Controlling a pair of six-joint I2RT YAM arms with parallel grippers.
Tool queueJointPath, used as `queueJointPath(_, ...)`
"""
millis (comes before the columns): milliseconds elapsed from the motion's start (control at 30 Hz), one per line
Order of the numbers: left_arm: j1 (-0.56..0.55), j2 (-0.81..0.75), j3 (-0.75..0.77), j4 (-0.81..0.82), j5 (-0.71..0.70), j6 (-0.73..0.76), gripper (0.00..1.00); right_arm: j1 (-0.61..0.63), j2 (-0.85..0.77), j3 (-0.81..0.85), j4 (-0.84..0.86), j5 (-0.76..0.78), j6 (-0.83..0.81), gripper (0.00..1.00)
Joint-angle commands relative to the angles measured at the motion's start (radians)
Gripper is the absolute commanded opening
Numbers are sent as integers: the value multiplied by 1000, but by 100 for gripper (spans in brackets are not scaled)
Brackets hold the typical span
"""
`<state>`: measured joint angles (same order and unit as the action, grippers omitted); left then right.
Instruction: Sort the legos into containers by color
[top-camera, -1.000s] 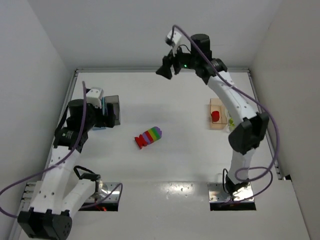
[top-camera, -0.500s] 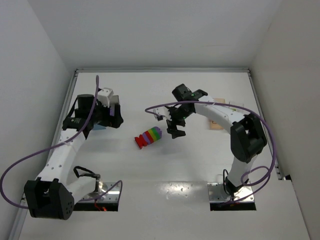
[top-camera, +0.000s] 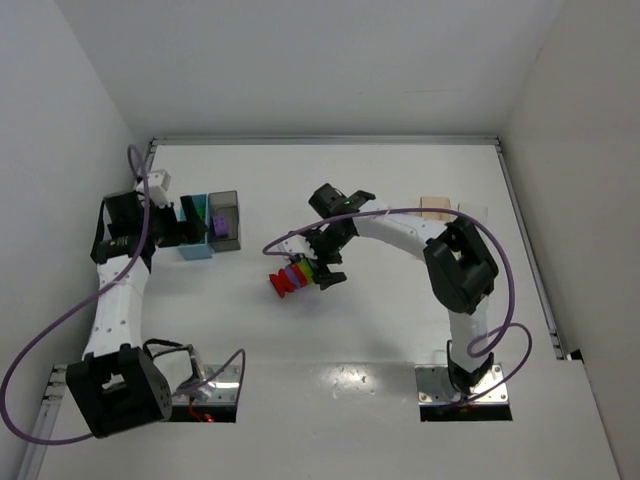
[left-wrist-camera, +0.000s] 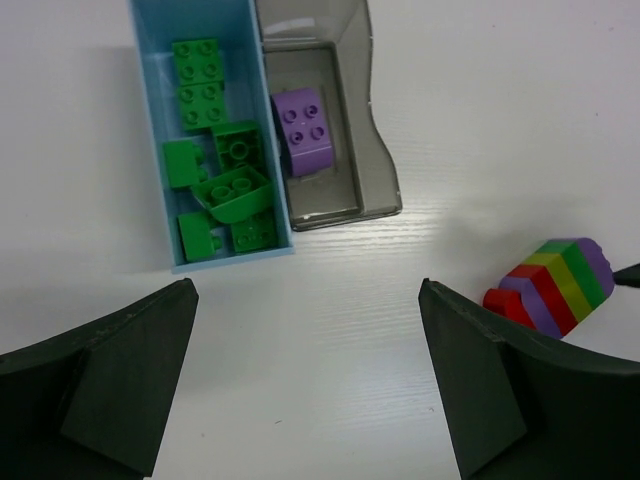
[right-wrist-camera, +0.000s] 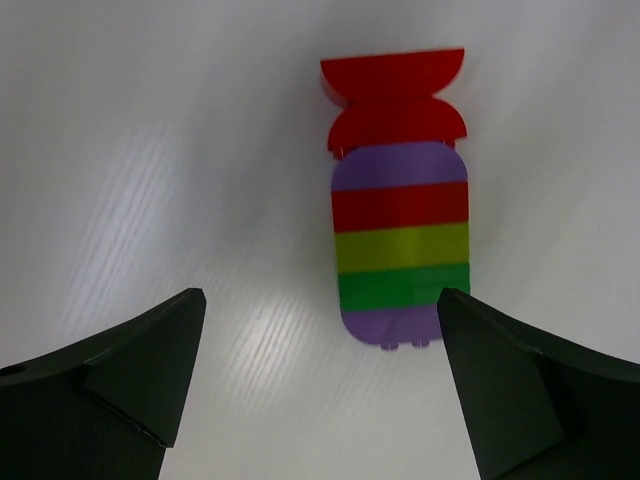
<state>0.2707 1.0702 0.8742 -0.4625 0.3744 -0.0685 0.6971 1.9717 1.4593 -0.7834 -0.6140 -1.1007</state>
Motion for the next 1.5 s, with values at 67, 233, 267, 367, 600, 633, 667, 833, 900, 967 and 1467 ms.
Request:
queueJointPath(67, 117, 49, 0, 19, 113, 5, 100, 47, 33, 52, 53, -35, -47, 100)
queueJointPath(233, 163, 59, 0, 1, 164, 24, 100, 68, 64, 73, 101, -15, -47, 100)
queueJointPath(267, 173, 68, 0, 1, 164, 33, 100, 77, 78, 82, 101, -15, -35, 100)
queueJointPath(367, 182, 68, 0, -10, 173, 52, 100, 78, 110, 117, 125, -6, -13, 100)
queueJointPath(600, 200, 68, -9, -10, 182, 61, 100, 78, 176, 188, 79, 16, -13, 100)
queueJointPath(633, 200, 77, -9, -10, 193, 61, 100, 78, 176, 197, 79, 16, -13, 100)
queueJointPath(667, 200, 77, -9, -10, 193, 70, 100, 78, 185, 197, 69, 16, -13, 100)
queueJointPath(833, 209, 88, -9, -10, 202, 79, 100, 78, 204, 216, 32, 45, -13, 100)
queueJointPath(900, 209, 97, -9, -10, 202, 79, 100, 78, 213, 216, 9, 57, -22, 100)
queueJointPath(967, 209, 97, -18, -10, 202, 79, 100, 78, 213, 216, -2, 66, -22, 100)
queueJointPath(1467, 209, 106, -27, -10, 202, 79, 100, 68, 251, 207, 7, 85, -22, 93)
